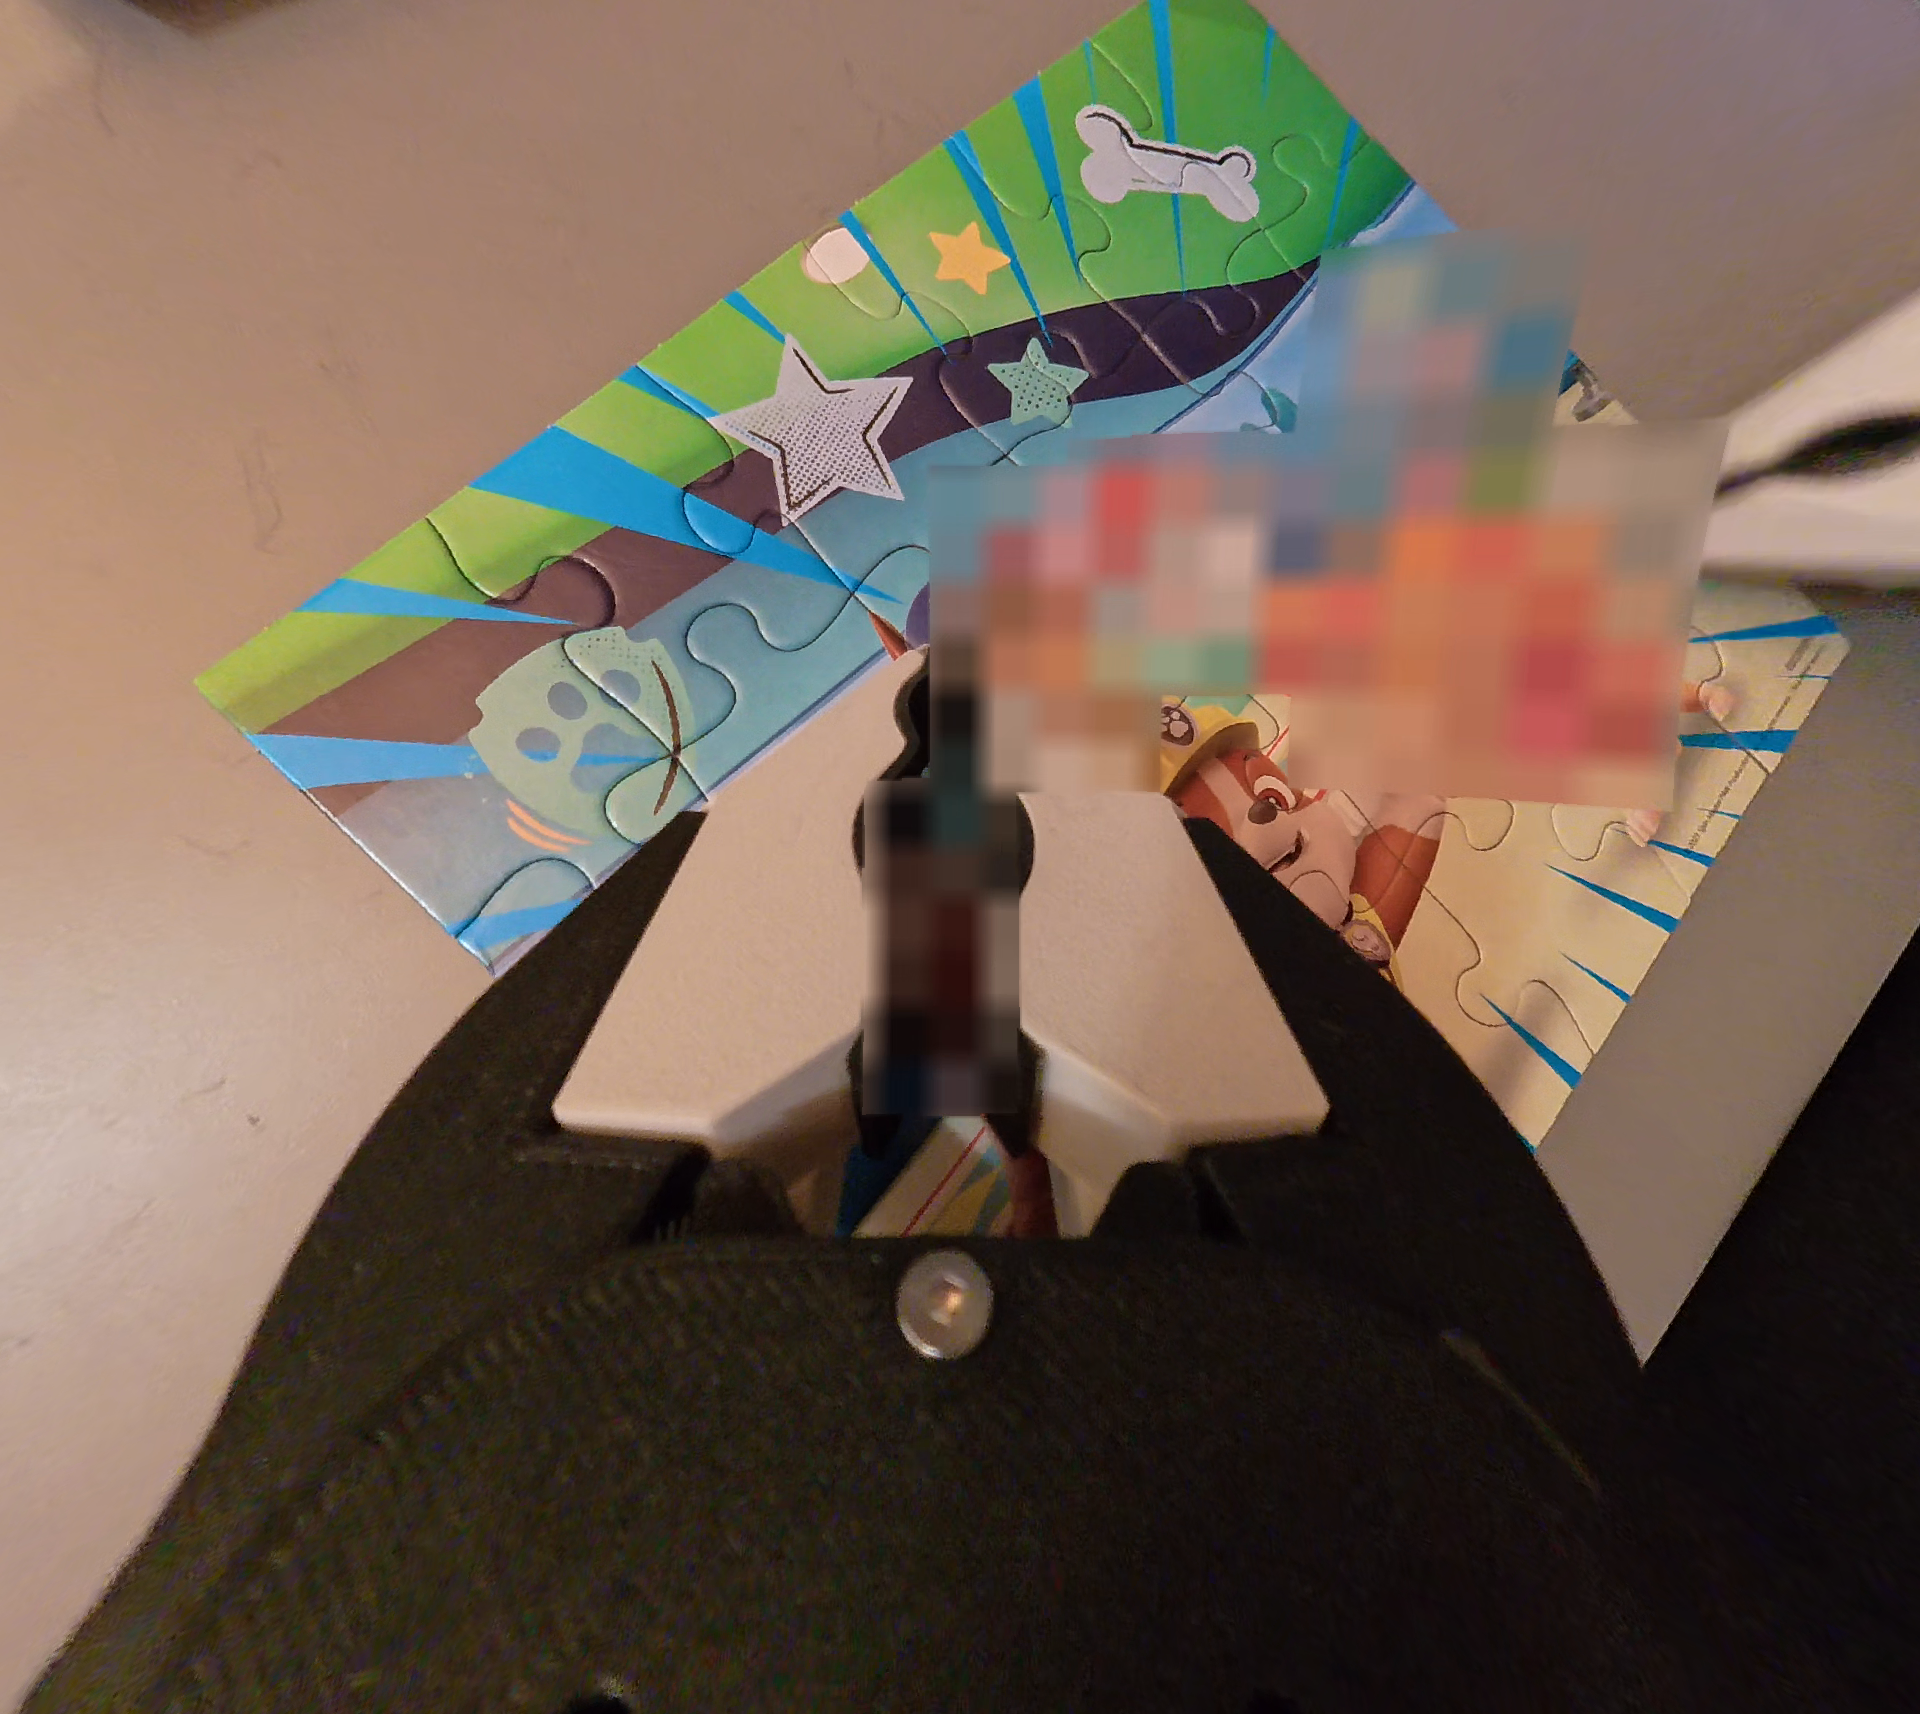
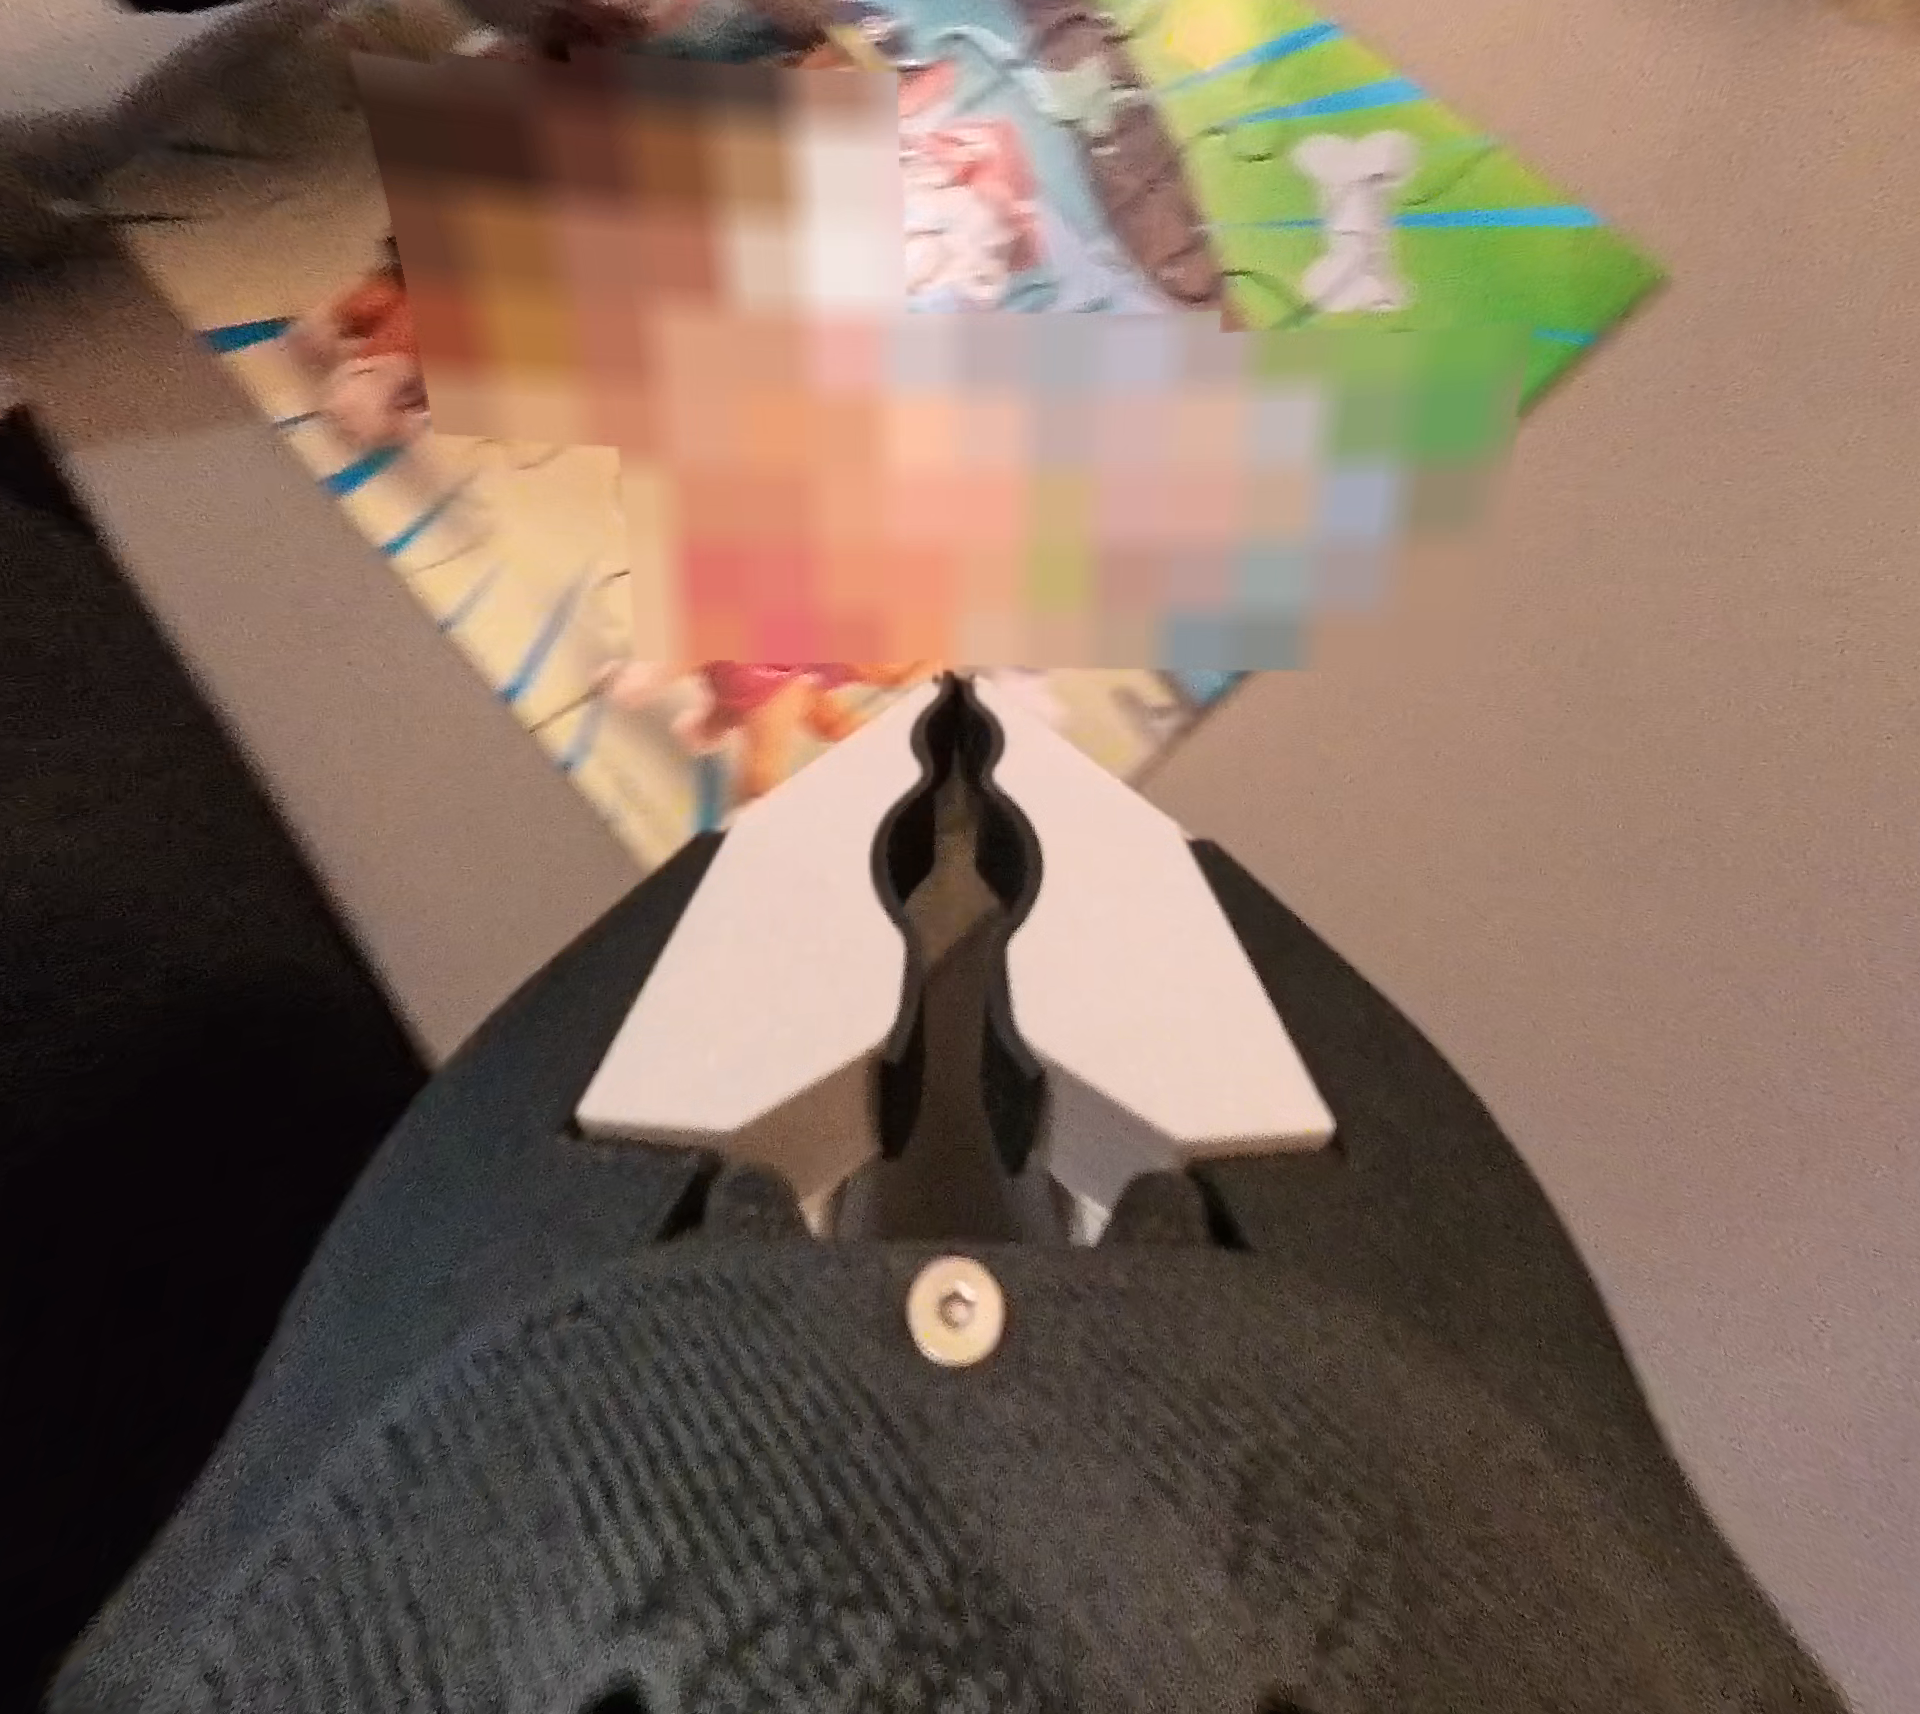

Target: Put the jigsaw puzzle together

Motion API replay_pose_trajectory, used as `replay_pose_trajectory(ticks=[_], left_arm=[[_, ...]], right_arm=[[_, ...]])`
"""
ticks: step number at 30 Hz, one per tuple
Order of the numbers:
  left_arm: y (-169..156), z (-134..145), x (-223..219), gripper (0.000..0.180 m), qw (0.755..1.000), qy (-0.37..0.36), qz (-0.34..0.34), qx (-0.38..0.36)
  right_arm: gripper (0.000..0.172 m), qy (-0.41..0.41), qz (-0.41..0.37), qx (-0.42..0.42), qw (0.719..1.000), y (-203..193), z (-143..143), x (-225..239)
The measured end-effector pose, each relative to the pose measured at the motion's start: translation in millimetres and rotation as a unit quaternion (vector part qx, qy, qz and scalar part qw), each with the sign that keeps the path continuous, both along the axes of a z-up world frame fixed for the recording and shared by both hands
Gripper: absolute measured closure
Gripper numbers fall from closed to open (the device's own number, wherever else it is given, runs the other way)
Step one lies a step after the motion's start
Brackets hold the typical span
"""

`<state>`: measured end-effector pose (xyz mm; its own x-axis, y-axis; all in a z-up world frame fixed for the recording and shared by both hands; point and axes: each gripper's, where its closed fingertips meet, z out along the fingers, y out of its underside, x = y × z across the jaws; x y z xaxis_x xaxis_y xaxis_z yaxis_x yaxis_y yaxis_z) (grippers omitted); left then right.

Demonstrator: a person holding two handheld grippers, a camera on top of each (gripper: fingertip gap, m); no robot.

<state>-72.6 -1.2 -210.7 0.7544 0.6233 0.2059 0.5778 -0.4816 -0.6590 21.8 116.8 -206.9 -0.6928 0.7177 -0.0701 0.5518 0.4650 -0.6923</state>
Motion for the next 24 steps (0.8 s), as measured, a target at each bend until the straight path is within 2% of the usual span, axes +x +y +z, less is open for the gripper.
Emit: replay_pose_trajectory(ticks=[2,4,7,9,11,13,15,19,24], left_arm=[[0,0,0,0.18,1.0,-0.001,0.0,0.001],[0,0,0,0.18,1.0,-0.003,-0.001,0.0],[0,0,0,0.18,1.0,-0.003,-0.003,-0.003],[0,0,0,0.18,1.0,-0.001,-0.003,-0.003],[0,0,0,0.18,1.0,-0.001,-0.002,-0.003],[0,0,0,0.18,1.0,-0.001,-0.001,-0.003],[0,0,0,0.18,1.0,0.0,-0.001,-0.004],[-2,0,2,0.18,1.0,-0.006,-0.001,-0.002],[-25,12,12,0.18,0.999,-0.021,0.014,0.023]], right_arm=[[0.172,-0.01,0.066,-0.017,0.998,-26,0,30],[0.172,0.021,0.101,0.012,0.995,-33,0,45],[0.172,0.049,0.051,0.068,0.995,-2,0,33],[0.172,0.013,0.015,0.04,0.999,13,0,32],[0.172,-0.034,0.034,-0.009,0.999,5,0,48],[0.172,-0.016,0.045,0.009,0.999,5,0,53],[0.172,0.014,0.02,0.049,0.998,20,0,45],[0.172,-0.03,-0.002,0.01,0.999,34,0,49],[0.172,-0.021,0.01,0.025,0.999,45,-2,56]])
